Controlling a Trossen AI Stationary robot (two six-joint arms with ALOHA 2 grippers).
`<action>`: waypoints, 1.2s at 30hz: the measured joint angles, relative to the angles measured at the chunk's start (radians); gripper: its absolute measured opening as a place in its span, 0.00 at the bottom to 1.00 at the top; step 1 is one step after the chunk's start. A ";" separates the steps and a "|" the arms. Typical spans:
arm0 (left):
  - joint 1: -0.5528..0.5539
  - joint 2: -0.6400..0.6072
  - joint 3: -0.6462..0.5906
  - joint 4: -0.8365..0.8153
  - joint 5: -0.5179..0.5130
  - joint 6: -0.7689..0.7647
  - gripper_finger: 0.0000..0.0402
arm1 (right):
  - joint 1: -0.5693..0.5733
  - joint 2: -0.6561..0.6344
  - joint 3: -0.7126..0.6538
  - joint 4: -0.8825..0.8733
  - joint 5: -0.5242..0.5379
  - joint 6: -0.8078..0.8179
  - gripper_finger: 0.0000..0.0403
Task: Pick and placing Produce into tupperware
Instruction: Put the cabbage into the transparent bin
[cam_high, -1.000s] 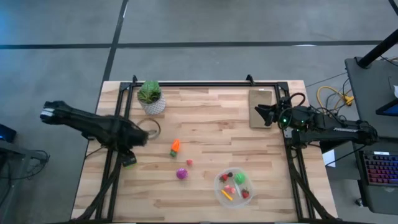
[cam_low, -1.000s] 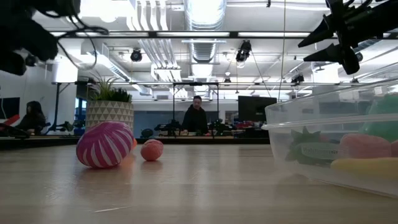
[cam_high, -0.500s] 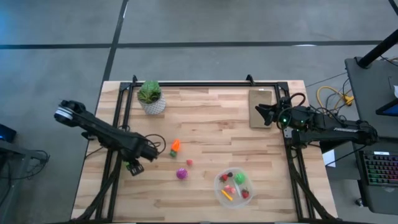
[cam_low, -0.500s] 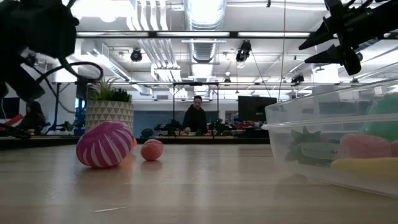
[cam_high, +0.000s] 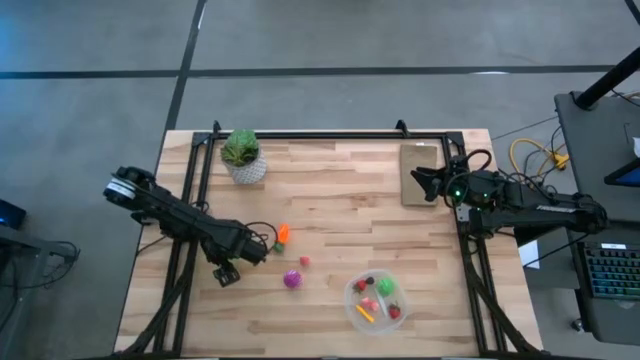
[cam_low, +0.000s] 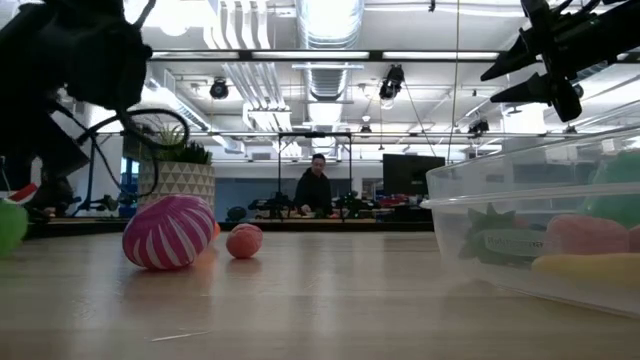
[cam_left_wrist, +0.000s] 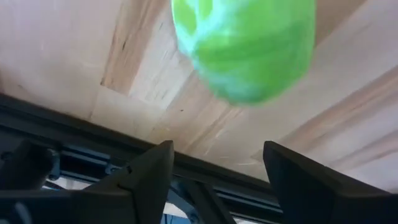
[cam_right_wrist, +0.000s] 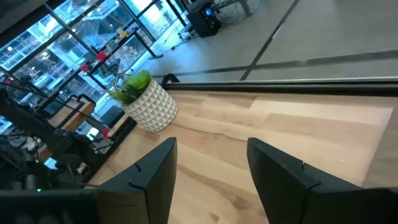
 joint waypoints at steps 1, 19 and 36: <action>0.000 0.003 0.014 -0.007 -0.006 0.000 0.59 | 0.000 0.000 0.000 -0.001 0.000 0.000 0.46; -0.011 -0.281 0.073 0.280 -0.360 -0.076 0.61 | 0.000 0.000 0.000 -0.120 -0.067 0.118 0.46; -0.141 -0.206 0.054 0.337 -0.352 0.189 0.61 | 0.000 0.000 0.000 -0.142 -0.086 0.132 0.46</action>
